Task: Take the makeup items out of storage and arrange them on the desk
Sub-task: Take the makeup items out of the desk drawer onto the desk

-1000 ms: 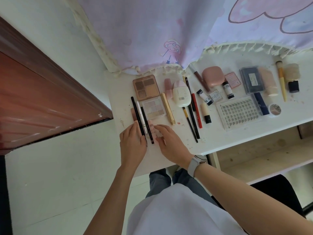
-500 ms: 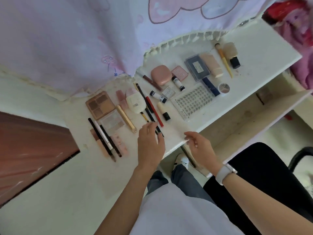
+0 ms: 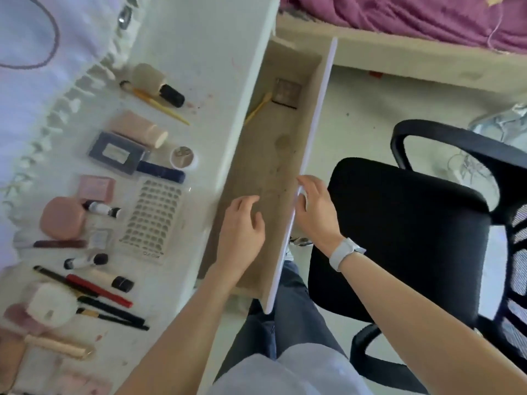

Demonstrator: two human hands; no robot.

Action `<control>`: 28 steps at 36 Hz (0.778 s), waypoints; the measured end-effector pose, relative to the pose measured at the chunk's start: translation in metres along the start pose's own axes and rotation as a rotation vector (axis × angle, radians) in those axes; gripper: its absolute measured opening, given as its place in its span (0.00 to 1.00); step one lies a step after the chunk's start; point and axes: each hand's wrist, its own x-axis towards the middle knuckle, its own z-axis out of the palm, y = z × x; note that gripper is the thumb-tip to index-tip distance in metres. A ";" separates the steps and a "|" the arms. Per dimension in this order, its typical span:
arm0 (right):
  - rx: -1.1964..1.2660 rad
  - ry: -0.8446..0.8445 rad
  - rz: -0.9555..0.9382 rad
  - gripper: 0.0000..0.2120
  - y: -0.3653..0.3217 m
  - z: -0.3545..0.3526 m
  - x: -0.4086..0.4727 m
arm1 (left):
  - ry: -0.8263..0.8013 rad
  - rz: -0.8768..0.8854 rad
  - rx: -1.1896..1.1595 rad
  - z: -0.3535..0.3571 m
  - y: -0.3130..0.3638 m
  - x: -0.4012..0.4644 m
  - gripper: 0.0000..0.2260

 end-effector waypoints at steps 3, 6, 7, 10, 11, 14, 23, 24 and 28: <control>0.032 0.053 -0.034 0.21 0.011 0.002 0.025 | -0.028 0.000 0.070 0.020 0.004 0.034 0.17; 0.066 0.052 -0.114 0.23 0.018 0.005 0.056 | -0.029 -0.023 0.147 0.039 0.005 0.071 0.21; 0.071 0.047 -0.141 0.23 0.021 0.006 0.067 | -0.025 -0.032 0.179 0.046 0.005 0.085 0.22; 0.036 0.056 -0.191 0.24 0.033 0.011 0.097 | -0.012 -0.042 0.278 0.063 0.004 0.124 0.24; 0.021 0.057 -0.205 0.24 0.038 0.013 0.103 | -0.012 -0.047 0.306 0.068 0.004 0.137 0.25; 0.004 0.058 -0.265 0.25 0.053 0.017 0.114 | -0.030 -0.060 0.375 0.082 0.004 0.168 0.28; 0.105 0.086 -0.333 0.24 0.066 0.023 0.119 | -0.046 -0.243 0.511 0.093 -0.012 0.241 0.31; 0.108 0.082 -0.334 0.24 0.066 0.023 0.119 | -0.074 -0.229 0.541 0.095 -0.012 0.241 0.30; 0.101 0.063 -0.336 0.24 0.068 0.022 0.121 | -0.024 -0.136 0.583 0.104 -0.010 0.227 0.22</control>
